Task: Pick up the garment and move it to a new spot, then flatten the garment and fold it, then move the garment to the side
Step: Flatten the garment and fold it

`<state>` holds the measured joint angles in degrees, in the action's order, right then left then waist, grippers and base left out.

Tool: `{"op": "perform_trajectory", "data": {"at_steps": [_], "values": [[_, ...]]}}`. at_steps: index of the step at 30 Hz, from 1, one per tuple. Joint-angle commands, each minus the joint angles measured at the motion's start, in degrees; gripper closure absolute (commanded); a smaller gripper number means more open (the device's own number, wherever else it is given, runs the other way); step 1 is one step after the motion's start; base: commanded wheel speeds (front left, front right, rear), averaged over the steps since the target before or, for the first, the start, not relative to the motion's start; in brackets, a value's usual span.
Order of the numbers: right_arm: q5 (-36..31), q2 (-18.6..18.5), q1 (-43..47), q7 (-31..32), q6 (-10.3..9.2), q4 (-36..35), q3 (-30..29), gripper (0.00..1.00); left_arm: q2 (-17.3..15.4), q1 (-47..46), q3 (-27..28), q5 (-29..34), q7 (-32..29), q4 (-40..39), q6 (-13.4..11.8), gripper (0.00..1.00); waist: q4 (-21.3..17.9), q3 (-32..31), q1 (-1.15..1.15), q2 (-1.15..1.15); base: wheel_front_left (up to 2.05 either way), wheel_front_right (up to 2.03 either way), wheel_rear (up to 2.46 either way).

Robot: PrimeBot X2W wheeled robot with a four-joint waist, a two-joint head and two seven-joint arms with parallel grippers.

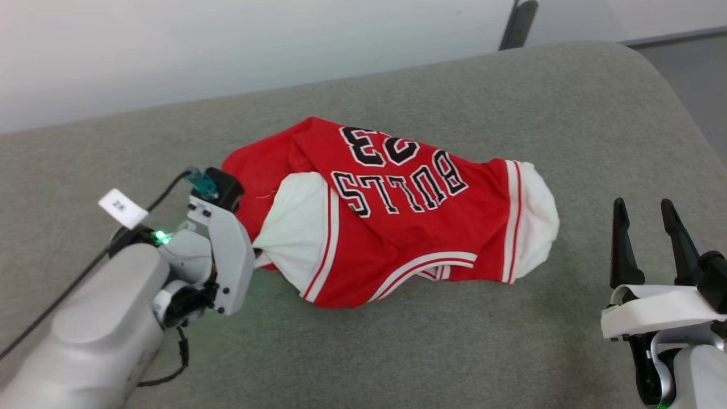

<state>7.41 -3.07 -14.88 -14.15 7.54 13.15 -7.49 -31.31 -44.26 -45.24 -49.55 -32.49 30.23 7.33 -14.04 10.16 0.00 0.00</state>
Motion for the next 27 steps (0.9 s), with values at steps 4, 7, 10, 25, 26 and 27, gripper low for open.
{"op": "perform_trajectory", "data": {"at_steps": [4,7,10,25,26,27], "values": [[-0.3,0.1,0.8,0.1,-0.09,-0.4,-0.6,0.00,-2.0,-0.5,0.7,-0.2,0.0,-1.5,-0.1,1.00,2.7,-1.1,0.00,0.00,0.00,0.00,0.00],[-0.6,0.0,1.3,0.4,-0.10,-0.6,-0.8,0.00,-4.0,0.0,1.3,0.0,0.1,-3.3,-0.9,1.00,4.5,-1.7,0.00,0.00,0.00,0.00,0.00],[-0.7,-0.2,1.6,0.9,-0.09,-0.7,-0.8,0.00,-6.5,1.1,2.0,0.2,0.3,-5.3,-2.1,1.00,6.2,-2.2,0.00,0.00,0.00,0.00,0.00],[-0.3,-0.4,2.1,2.1,-0.09,-1.4,-0.6,0.00,-17.4,11.5,4.7,-1.6,1.1,-12.2,-8.7,1.00,10.9,-3.5,0.00,0.00,0.00,0.00,0.00],[-0.2,-0.4,2.2,2.2,-0.10,-1.4,-0.5,0.00,-17.7,12.4,4.6,-1.9,1.2,-11.9,-8.9,1.00,10.9,-3.5,0.00,0.00,0.00,0.00,0.00],[-0.2,-0.3,2.3,2.3,-0.09,-1.5,-0.4,0.00,-17.7,13.4,4.5,-2.3,1.3,-11.5,-9.0,1.00,10.8,-3.5,0.00,0.00,0.00,0.00,0.00]]}}
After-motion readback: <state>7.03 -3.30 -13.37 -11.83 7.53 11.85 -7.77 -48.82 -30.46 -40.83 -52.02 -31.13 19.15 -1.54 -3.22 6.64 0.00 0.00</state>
